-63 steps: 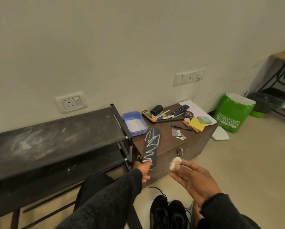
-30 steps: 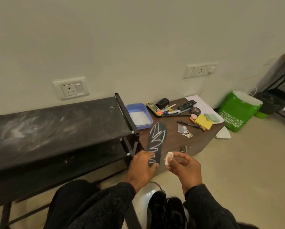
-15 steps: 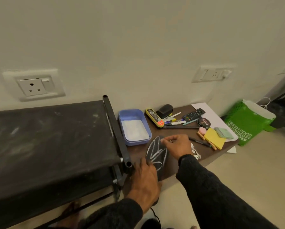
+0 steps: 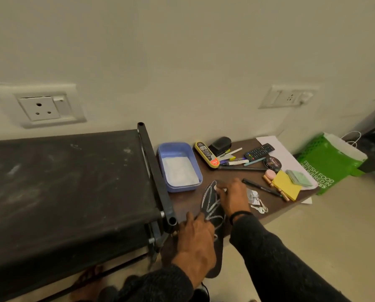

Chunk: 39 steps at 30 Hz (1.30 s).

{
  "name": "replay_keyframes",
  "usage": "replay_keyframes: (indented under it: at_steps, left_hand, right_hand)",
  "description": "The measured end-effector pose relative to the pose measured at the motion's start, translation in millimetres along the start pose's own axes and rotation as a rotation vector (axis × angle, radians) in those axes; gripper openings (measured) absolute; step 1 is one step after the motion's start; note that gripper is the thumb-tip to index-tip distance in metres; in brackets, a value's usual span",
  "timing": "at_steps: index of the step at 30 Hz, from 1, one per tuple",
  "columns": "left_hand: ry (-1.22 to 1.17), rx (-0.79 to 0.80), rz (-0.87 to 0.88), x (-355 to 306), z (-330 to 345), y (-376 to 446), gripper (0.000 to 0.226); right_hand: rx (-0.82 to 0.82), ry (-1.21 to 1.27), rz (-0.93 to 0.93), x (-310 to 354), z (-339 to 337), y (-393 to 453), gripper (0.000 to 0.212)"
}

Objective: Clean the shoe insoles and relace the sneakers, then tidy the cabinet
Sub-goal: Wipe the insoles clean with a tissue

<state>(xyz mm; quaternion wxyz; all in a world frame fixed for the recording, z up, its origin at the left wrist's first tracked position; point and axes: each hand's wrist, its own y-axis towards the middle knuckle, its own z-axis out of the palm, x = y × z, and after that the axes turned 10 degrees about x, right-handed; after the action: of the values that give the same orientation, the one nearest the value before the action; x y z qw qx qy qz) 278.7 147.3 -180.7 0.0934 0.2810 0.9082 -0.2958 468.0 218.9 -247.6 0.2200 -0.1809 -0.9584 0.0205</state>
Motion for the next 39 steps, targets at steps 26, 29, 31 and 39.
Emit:
replay_keyframes:
  at_steps: [26, 29, 31, 39]
  left_hand:
    - [0.061, 0.053, 0.008, -2, -7, -5, 0.047]
    - [0.070, 0.043, 0.044, 2, -7, -6, 0.052]
    - [0.044, 0.030, 0.051, 6, -6, -5, 0.053]
    - [0.061, 0.016, 0.028, 4, -1, -3, 0.047]
  right_hand:
    - [0.165, -0.141, -0.396, 23, -12, -37, 0.010]
    - [0.107, -0.136, -0.251, 34, -14, -6, 0.010]
    - [0.076, -0.131, -0.206, 35, -12, -6, 0.010]
    - [0.283, -0.179, -0.431, 29, -23, -35, 0.008]
